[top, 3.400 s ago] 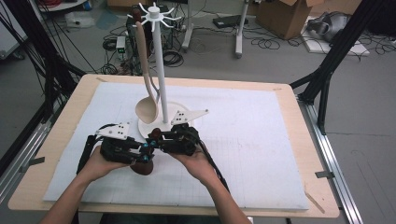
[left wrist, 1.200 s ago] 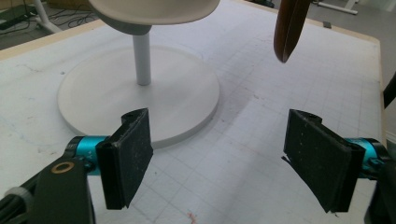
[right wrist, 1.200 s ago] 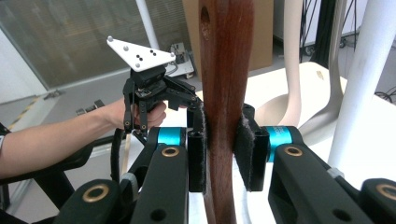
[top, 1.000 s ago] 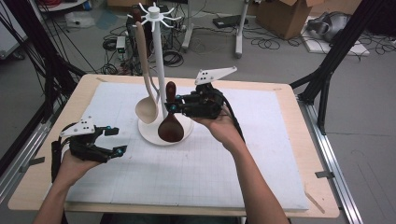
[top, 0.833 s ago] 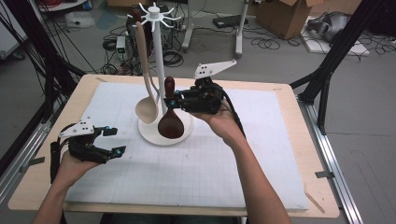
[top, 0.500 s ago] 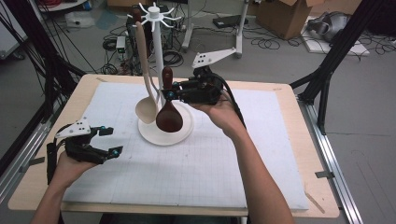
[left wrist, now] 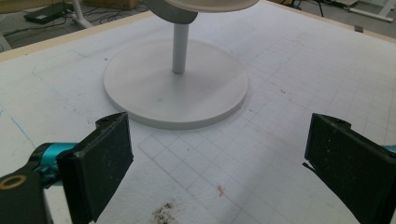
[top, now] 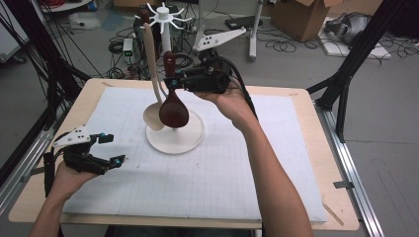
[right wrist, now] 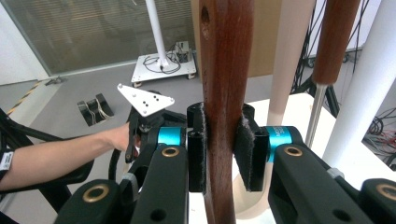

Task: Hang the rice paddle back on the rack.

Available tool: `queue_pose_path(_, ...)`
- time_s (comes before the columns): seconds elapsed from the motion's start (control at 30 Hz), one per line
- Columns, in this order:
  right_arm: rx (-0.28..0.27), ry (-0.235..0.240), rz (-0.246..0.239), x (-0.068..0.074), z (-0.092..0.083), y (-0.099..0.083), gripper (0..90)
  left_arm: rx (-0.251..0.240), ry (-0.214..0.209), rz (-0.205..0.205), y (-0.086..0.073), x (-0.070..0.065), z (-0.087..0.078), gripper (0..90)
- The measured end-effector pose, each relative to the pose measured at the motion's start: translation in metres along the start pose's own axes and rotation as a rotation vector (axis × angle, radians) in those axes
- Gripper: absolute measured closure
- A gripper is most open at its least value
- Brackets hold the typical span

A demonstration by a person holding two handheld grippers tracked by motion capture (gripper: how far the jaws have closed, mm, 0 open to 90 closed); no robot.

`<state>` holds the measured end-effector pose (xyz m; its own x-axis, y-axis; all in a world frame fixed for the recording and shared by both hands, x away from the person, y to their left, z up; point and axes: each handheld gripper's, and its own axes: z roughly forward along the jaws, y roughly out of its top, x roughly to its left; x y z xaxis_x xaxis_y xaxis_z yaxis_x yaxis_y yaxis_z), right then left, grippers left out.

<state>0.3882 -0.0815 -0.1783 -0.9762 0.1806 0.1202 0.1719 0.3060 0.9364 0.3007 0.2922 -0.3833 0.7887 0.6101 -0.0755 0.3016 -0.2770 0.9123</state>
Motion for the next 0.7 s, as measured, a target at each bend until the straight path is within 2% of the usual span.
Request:
queue_pose_path(0.37, 0.002, -0.002, -0.010, -0.004, -0.001, 0.023, 76.3, 0.006, 0.025, 0.001, -0.001, 0.001, 0.000, 5.7)
queue_pose_path(0.7, 0.013, -0.008, -0.013, -0.007, -0.002, 0.041, 76.3, -0.002, 0.024, 0.000, 0.001, 0.001, 0.001, 5.6)
